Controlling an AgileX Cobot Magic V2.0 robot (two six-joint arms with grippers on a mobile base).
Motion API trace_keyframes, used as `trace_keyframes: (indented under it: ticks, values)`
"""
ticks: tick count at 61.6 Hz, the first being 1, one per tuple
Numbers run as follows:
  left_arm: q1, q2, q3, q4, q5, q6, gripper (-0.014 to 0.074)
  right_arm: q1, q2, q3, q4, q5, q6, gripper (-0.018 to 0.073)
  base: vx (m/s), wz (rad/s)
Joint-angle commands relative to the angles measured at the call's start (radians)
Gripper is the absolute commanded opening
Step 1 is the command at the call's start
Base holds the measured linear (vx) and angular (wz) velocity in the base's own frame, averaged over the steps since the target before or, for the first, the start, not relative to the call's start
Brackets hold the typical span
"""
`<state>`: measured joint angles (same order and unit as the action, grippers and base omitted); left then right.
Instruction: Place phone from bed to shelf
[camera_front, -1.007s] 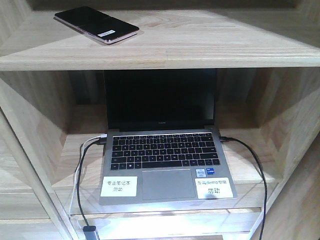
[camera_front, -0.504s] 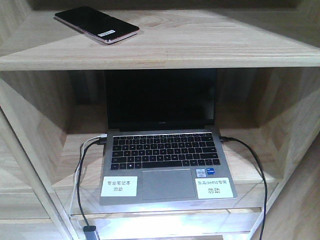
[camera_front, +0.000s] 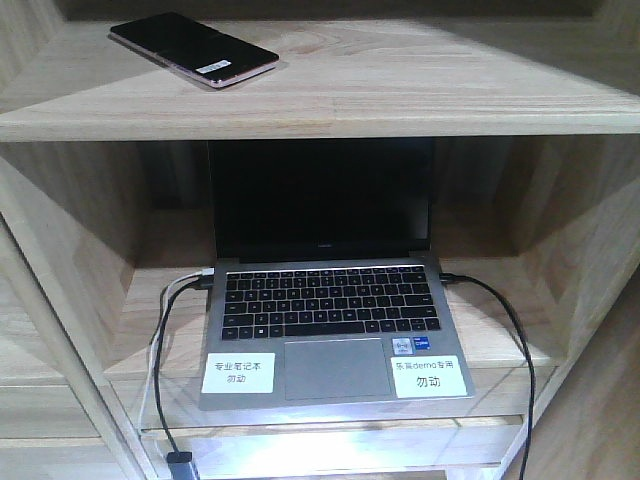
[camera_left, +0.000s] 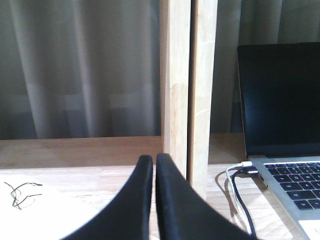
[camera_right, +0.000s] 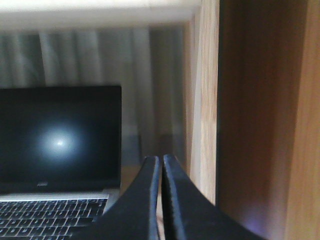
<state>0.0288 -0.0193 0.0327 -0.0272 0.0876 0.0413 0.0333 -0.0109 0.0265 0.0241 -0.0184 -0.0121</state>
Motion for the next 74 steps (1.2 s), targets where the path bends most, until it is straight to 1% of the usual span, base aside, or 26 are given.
trace_keyframes:
  ticks: [1,74]
  values:
    - [-0.004,-0.006,-0.025,-0.010,-0.071,-0.009,0.0001,-0.004,-0.012,0.011,-0.012,-0.088,-0.012,-0.0005,0.00,0.00]
    - [-0.004,-0.006,-0.025,-0.010,-0.071,-0.009,0.0001,-0.004,-0.012,0.011,-0.012,-0.089,-0.011,-0.0005,0.00,0.00]
